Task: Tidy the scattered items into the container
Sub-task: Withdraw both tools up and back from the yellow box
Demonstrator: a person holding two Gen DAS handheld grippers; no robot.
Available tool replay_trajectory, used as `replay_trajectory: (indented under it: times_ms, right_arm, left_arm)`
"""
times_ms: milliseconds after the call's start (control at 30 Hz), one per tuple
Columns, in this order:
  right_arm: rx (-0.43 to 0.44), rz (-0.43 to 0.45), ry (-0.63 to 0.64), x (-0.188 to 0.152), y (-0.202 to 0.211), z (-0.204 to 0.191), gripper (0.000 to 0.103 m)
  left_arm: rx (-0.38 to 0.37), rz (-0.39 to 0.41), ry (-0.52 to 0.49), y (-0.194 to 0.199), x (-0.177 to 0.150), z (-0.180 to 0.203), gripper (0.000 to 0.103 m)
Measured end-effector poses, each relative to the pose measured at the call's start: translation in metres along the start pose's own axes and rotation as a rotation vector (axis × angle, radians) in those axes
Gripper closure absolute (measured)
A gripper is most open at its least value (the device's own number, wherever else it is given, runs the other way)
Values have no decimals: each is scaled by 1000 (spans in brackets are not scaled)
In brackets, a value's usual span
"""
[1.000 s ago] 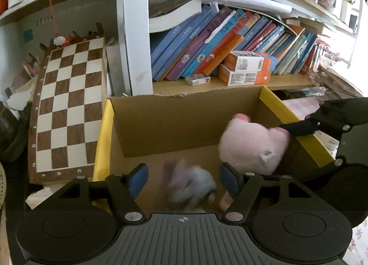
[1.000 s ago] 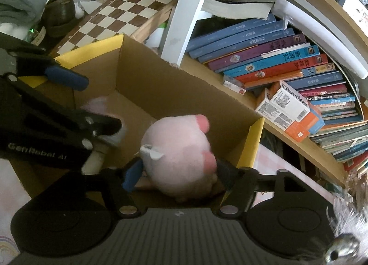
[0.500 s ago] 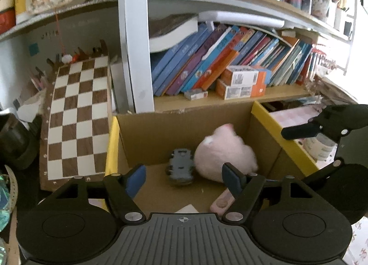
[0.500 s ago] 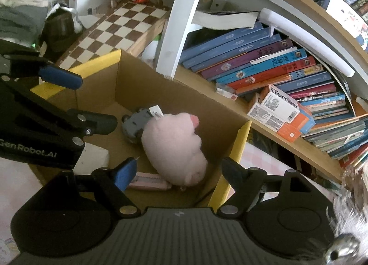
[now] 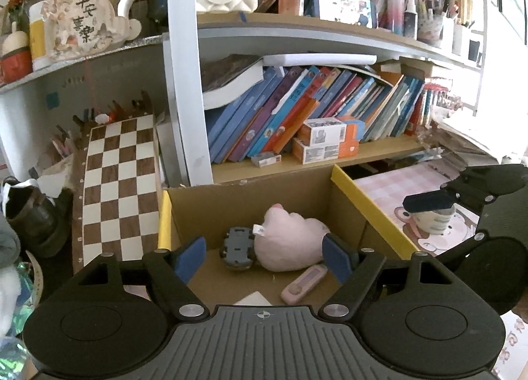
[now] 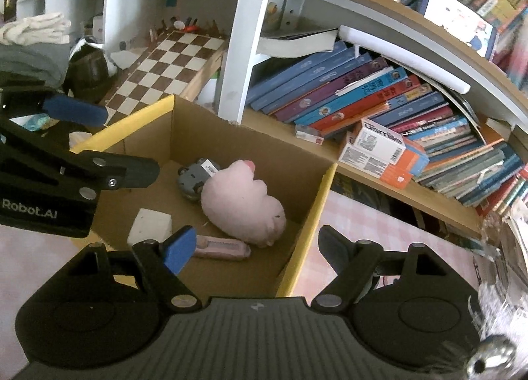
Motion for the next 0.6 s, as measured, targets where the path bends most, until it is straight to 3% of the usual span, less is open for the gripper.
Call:
replay_trajectory:
  times_ms: [600]
  right_arm:
    - [-1,13,-96,-34,41,-9,22]
  left_arm:
    - [-13,-45,55,37,-37,4,22]
Point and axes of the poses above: each gripper's, at about its wrist camera, not at the fingertips, and y roughly against the way its jaws point, z to its right, x to its top, the point moved 8 cm from there along -y, roughly the way its jaws point, and after that the axes turned 8 degrees about x, right-handed, at the moved point
